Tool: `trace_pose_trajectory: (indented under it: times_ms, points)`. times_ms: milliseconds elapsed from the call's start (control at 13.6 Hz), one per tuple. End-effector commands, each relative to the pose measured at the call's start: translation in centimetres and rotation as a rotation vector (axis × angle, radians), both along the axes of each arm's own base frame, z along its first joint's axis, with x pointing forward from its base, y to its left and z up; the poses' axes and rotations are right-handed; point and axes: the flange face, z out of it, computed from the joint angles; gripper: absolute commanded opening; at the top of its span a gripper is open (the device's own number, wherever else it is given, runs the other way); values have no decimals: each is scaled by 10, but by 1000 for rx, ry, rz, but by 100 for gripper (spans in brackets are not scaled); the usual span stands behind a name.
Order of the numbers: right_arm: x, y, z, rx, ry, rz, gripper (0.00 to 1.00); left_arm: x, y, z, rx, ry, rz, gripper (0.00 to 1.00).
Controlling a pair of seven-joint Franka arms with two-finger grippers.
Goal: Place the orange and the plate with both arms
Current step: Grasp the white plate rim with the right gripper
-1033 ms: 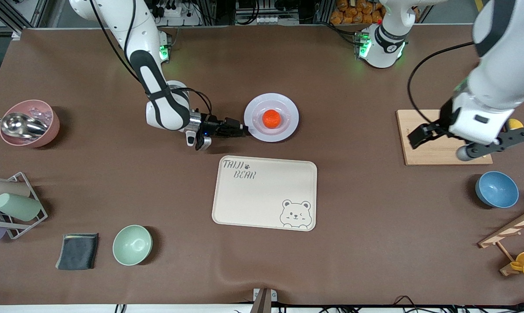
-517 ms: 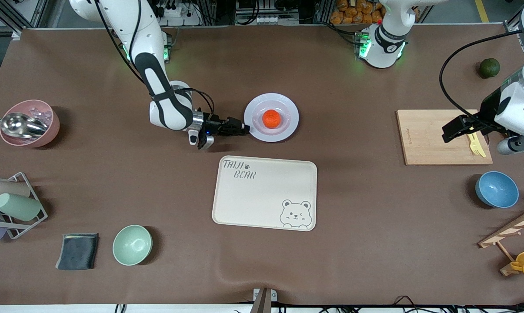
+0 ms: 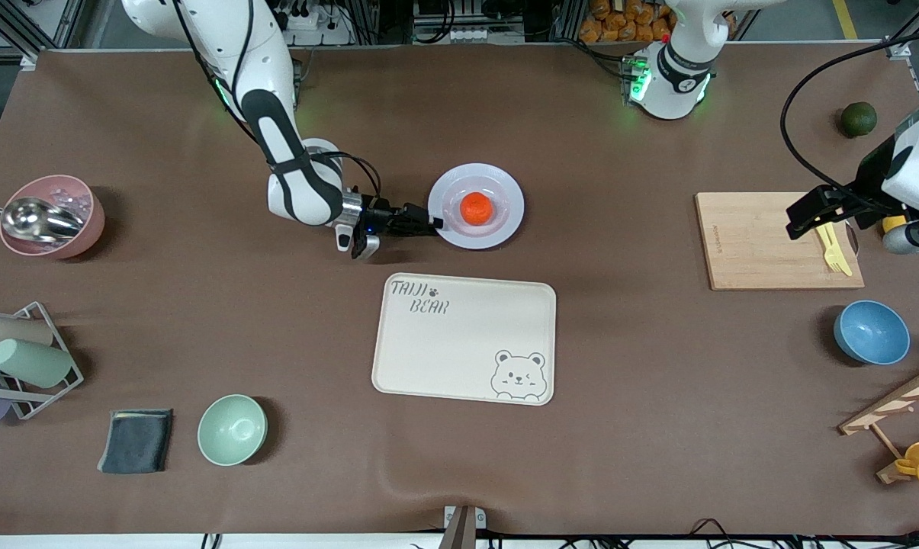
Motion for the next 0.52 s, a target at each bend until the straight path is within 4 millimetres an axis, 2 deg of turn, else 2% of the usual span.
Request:
trace_pose_trajectory:
  times_ms: [0, 148, 221, 443]
  points:
    - [-4, 9, -2, -5, -15, -18, 31, -9, 3, 6, -18, 4, -23, 100]
    - [-5, 10, -2, -5, -22, -13, 4, -12, 9, 11, -16, 0, -35, 100]
    - [-4, 10, -1, -6, -32, -11, 0, -12, 9, 10, -17, 5, -37, 100]
    - [-1, 11, 2, 15, -26, -53, 0, -12, 10, 9, -17, 6, -35, 100]
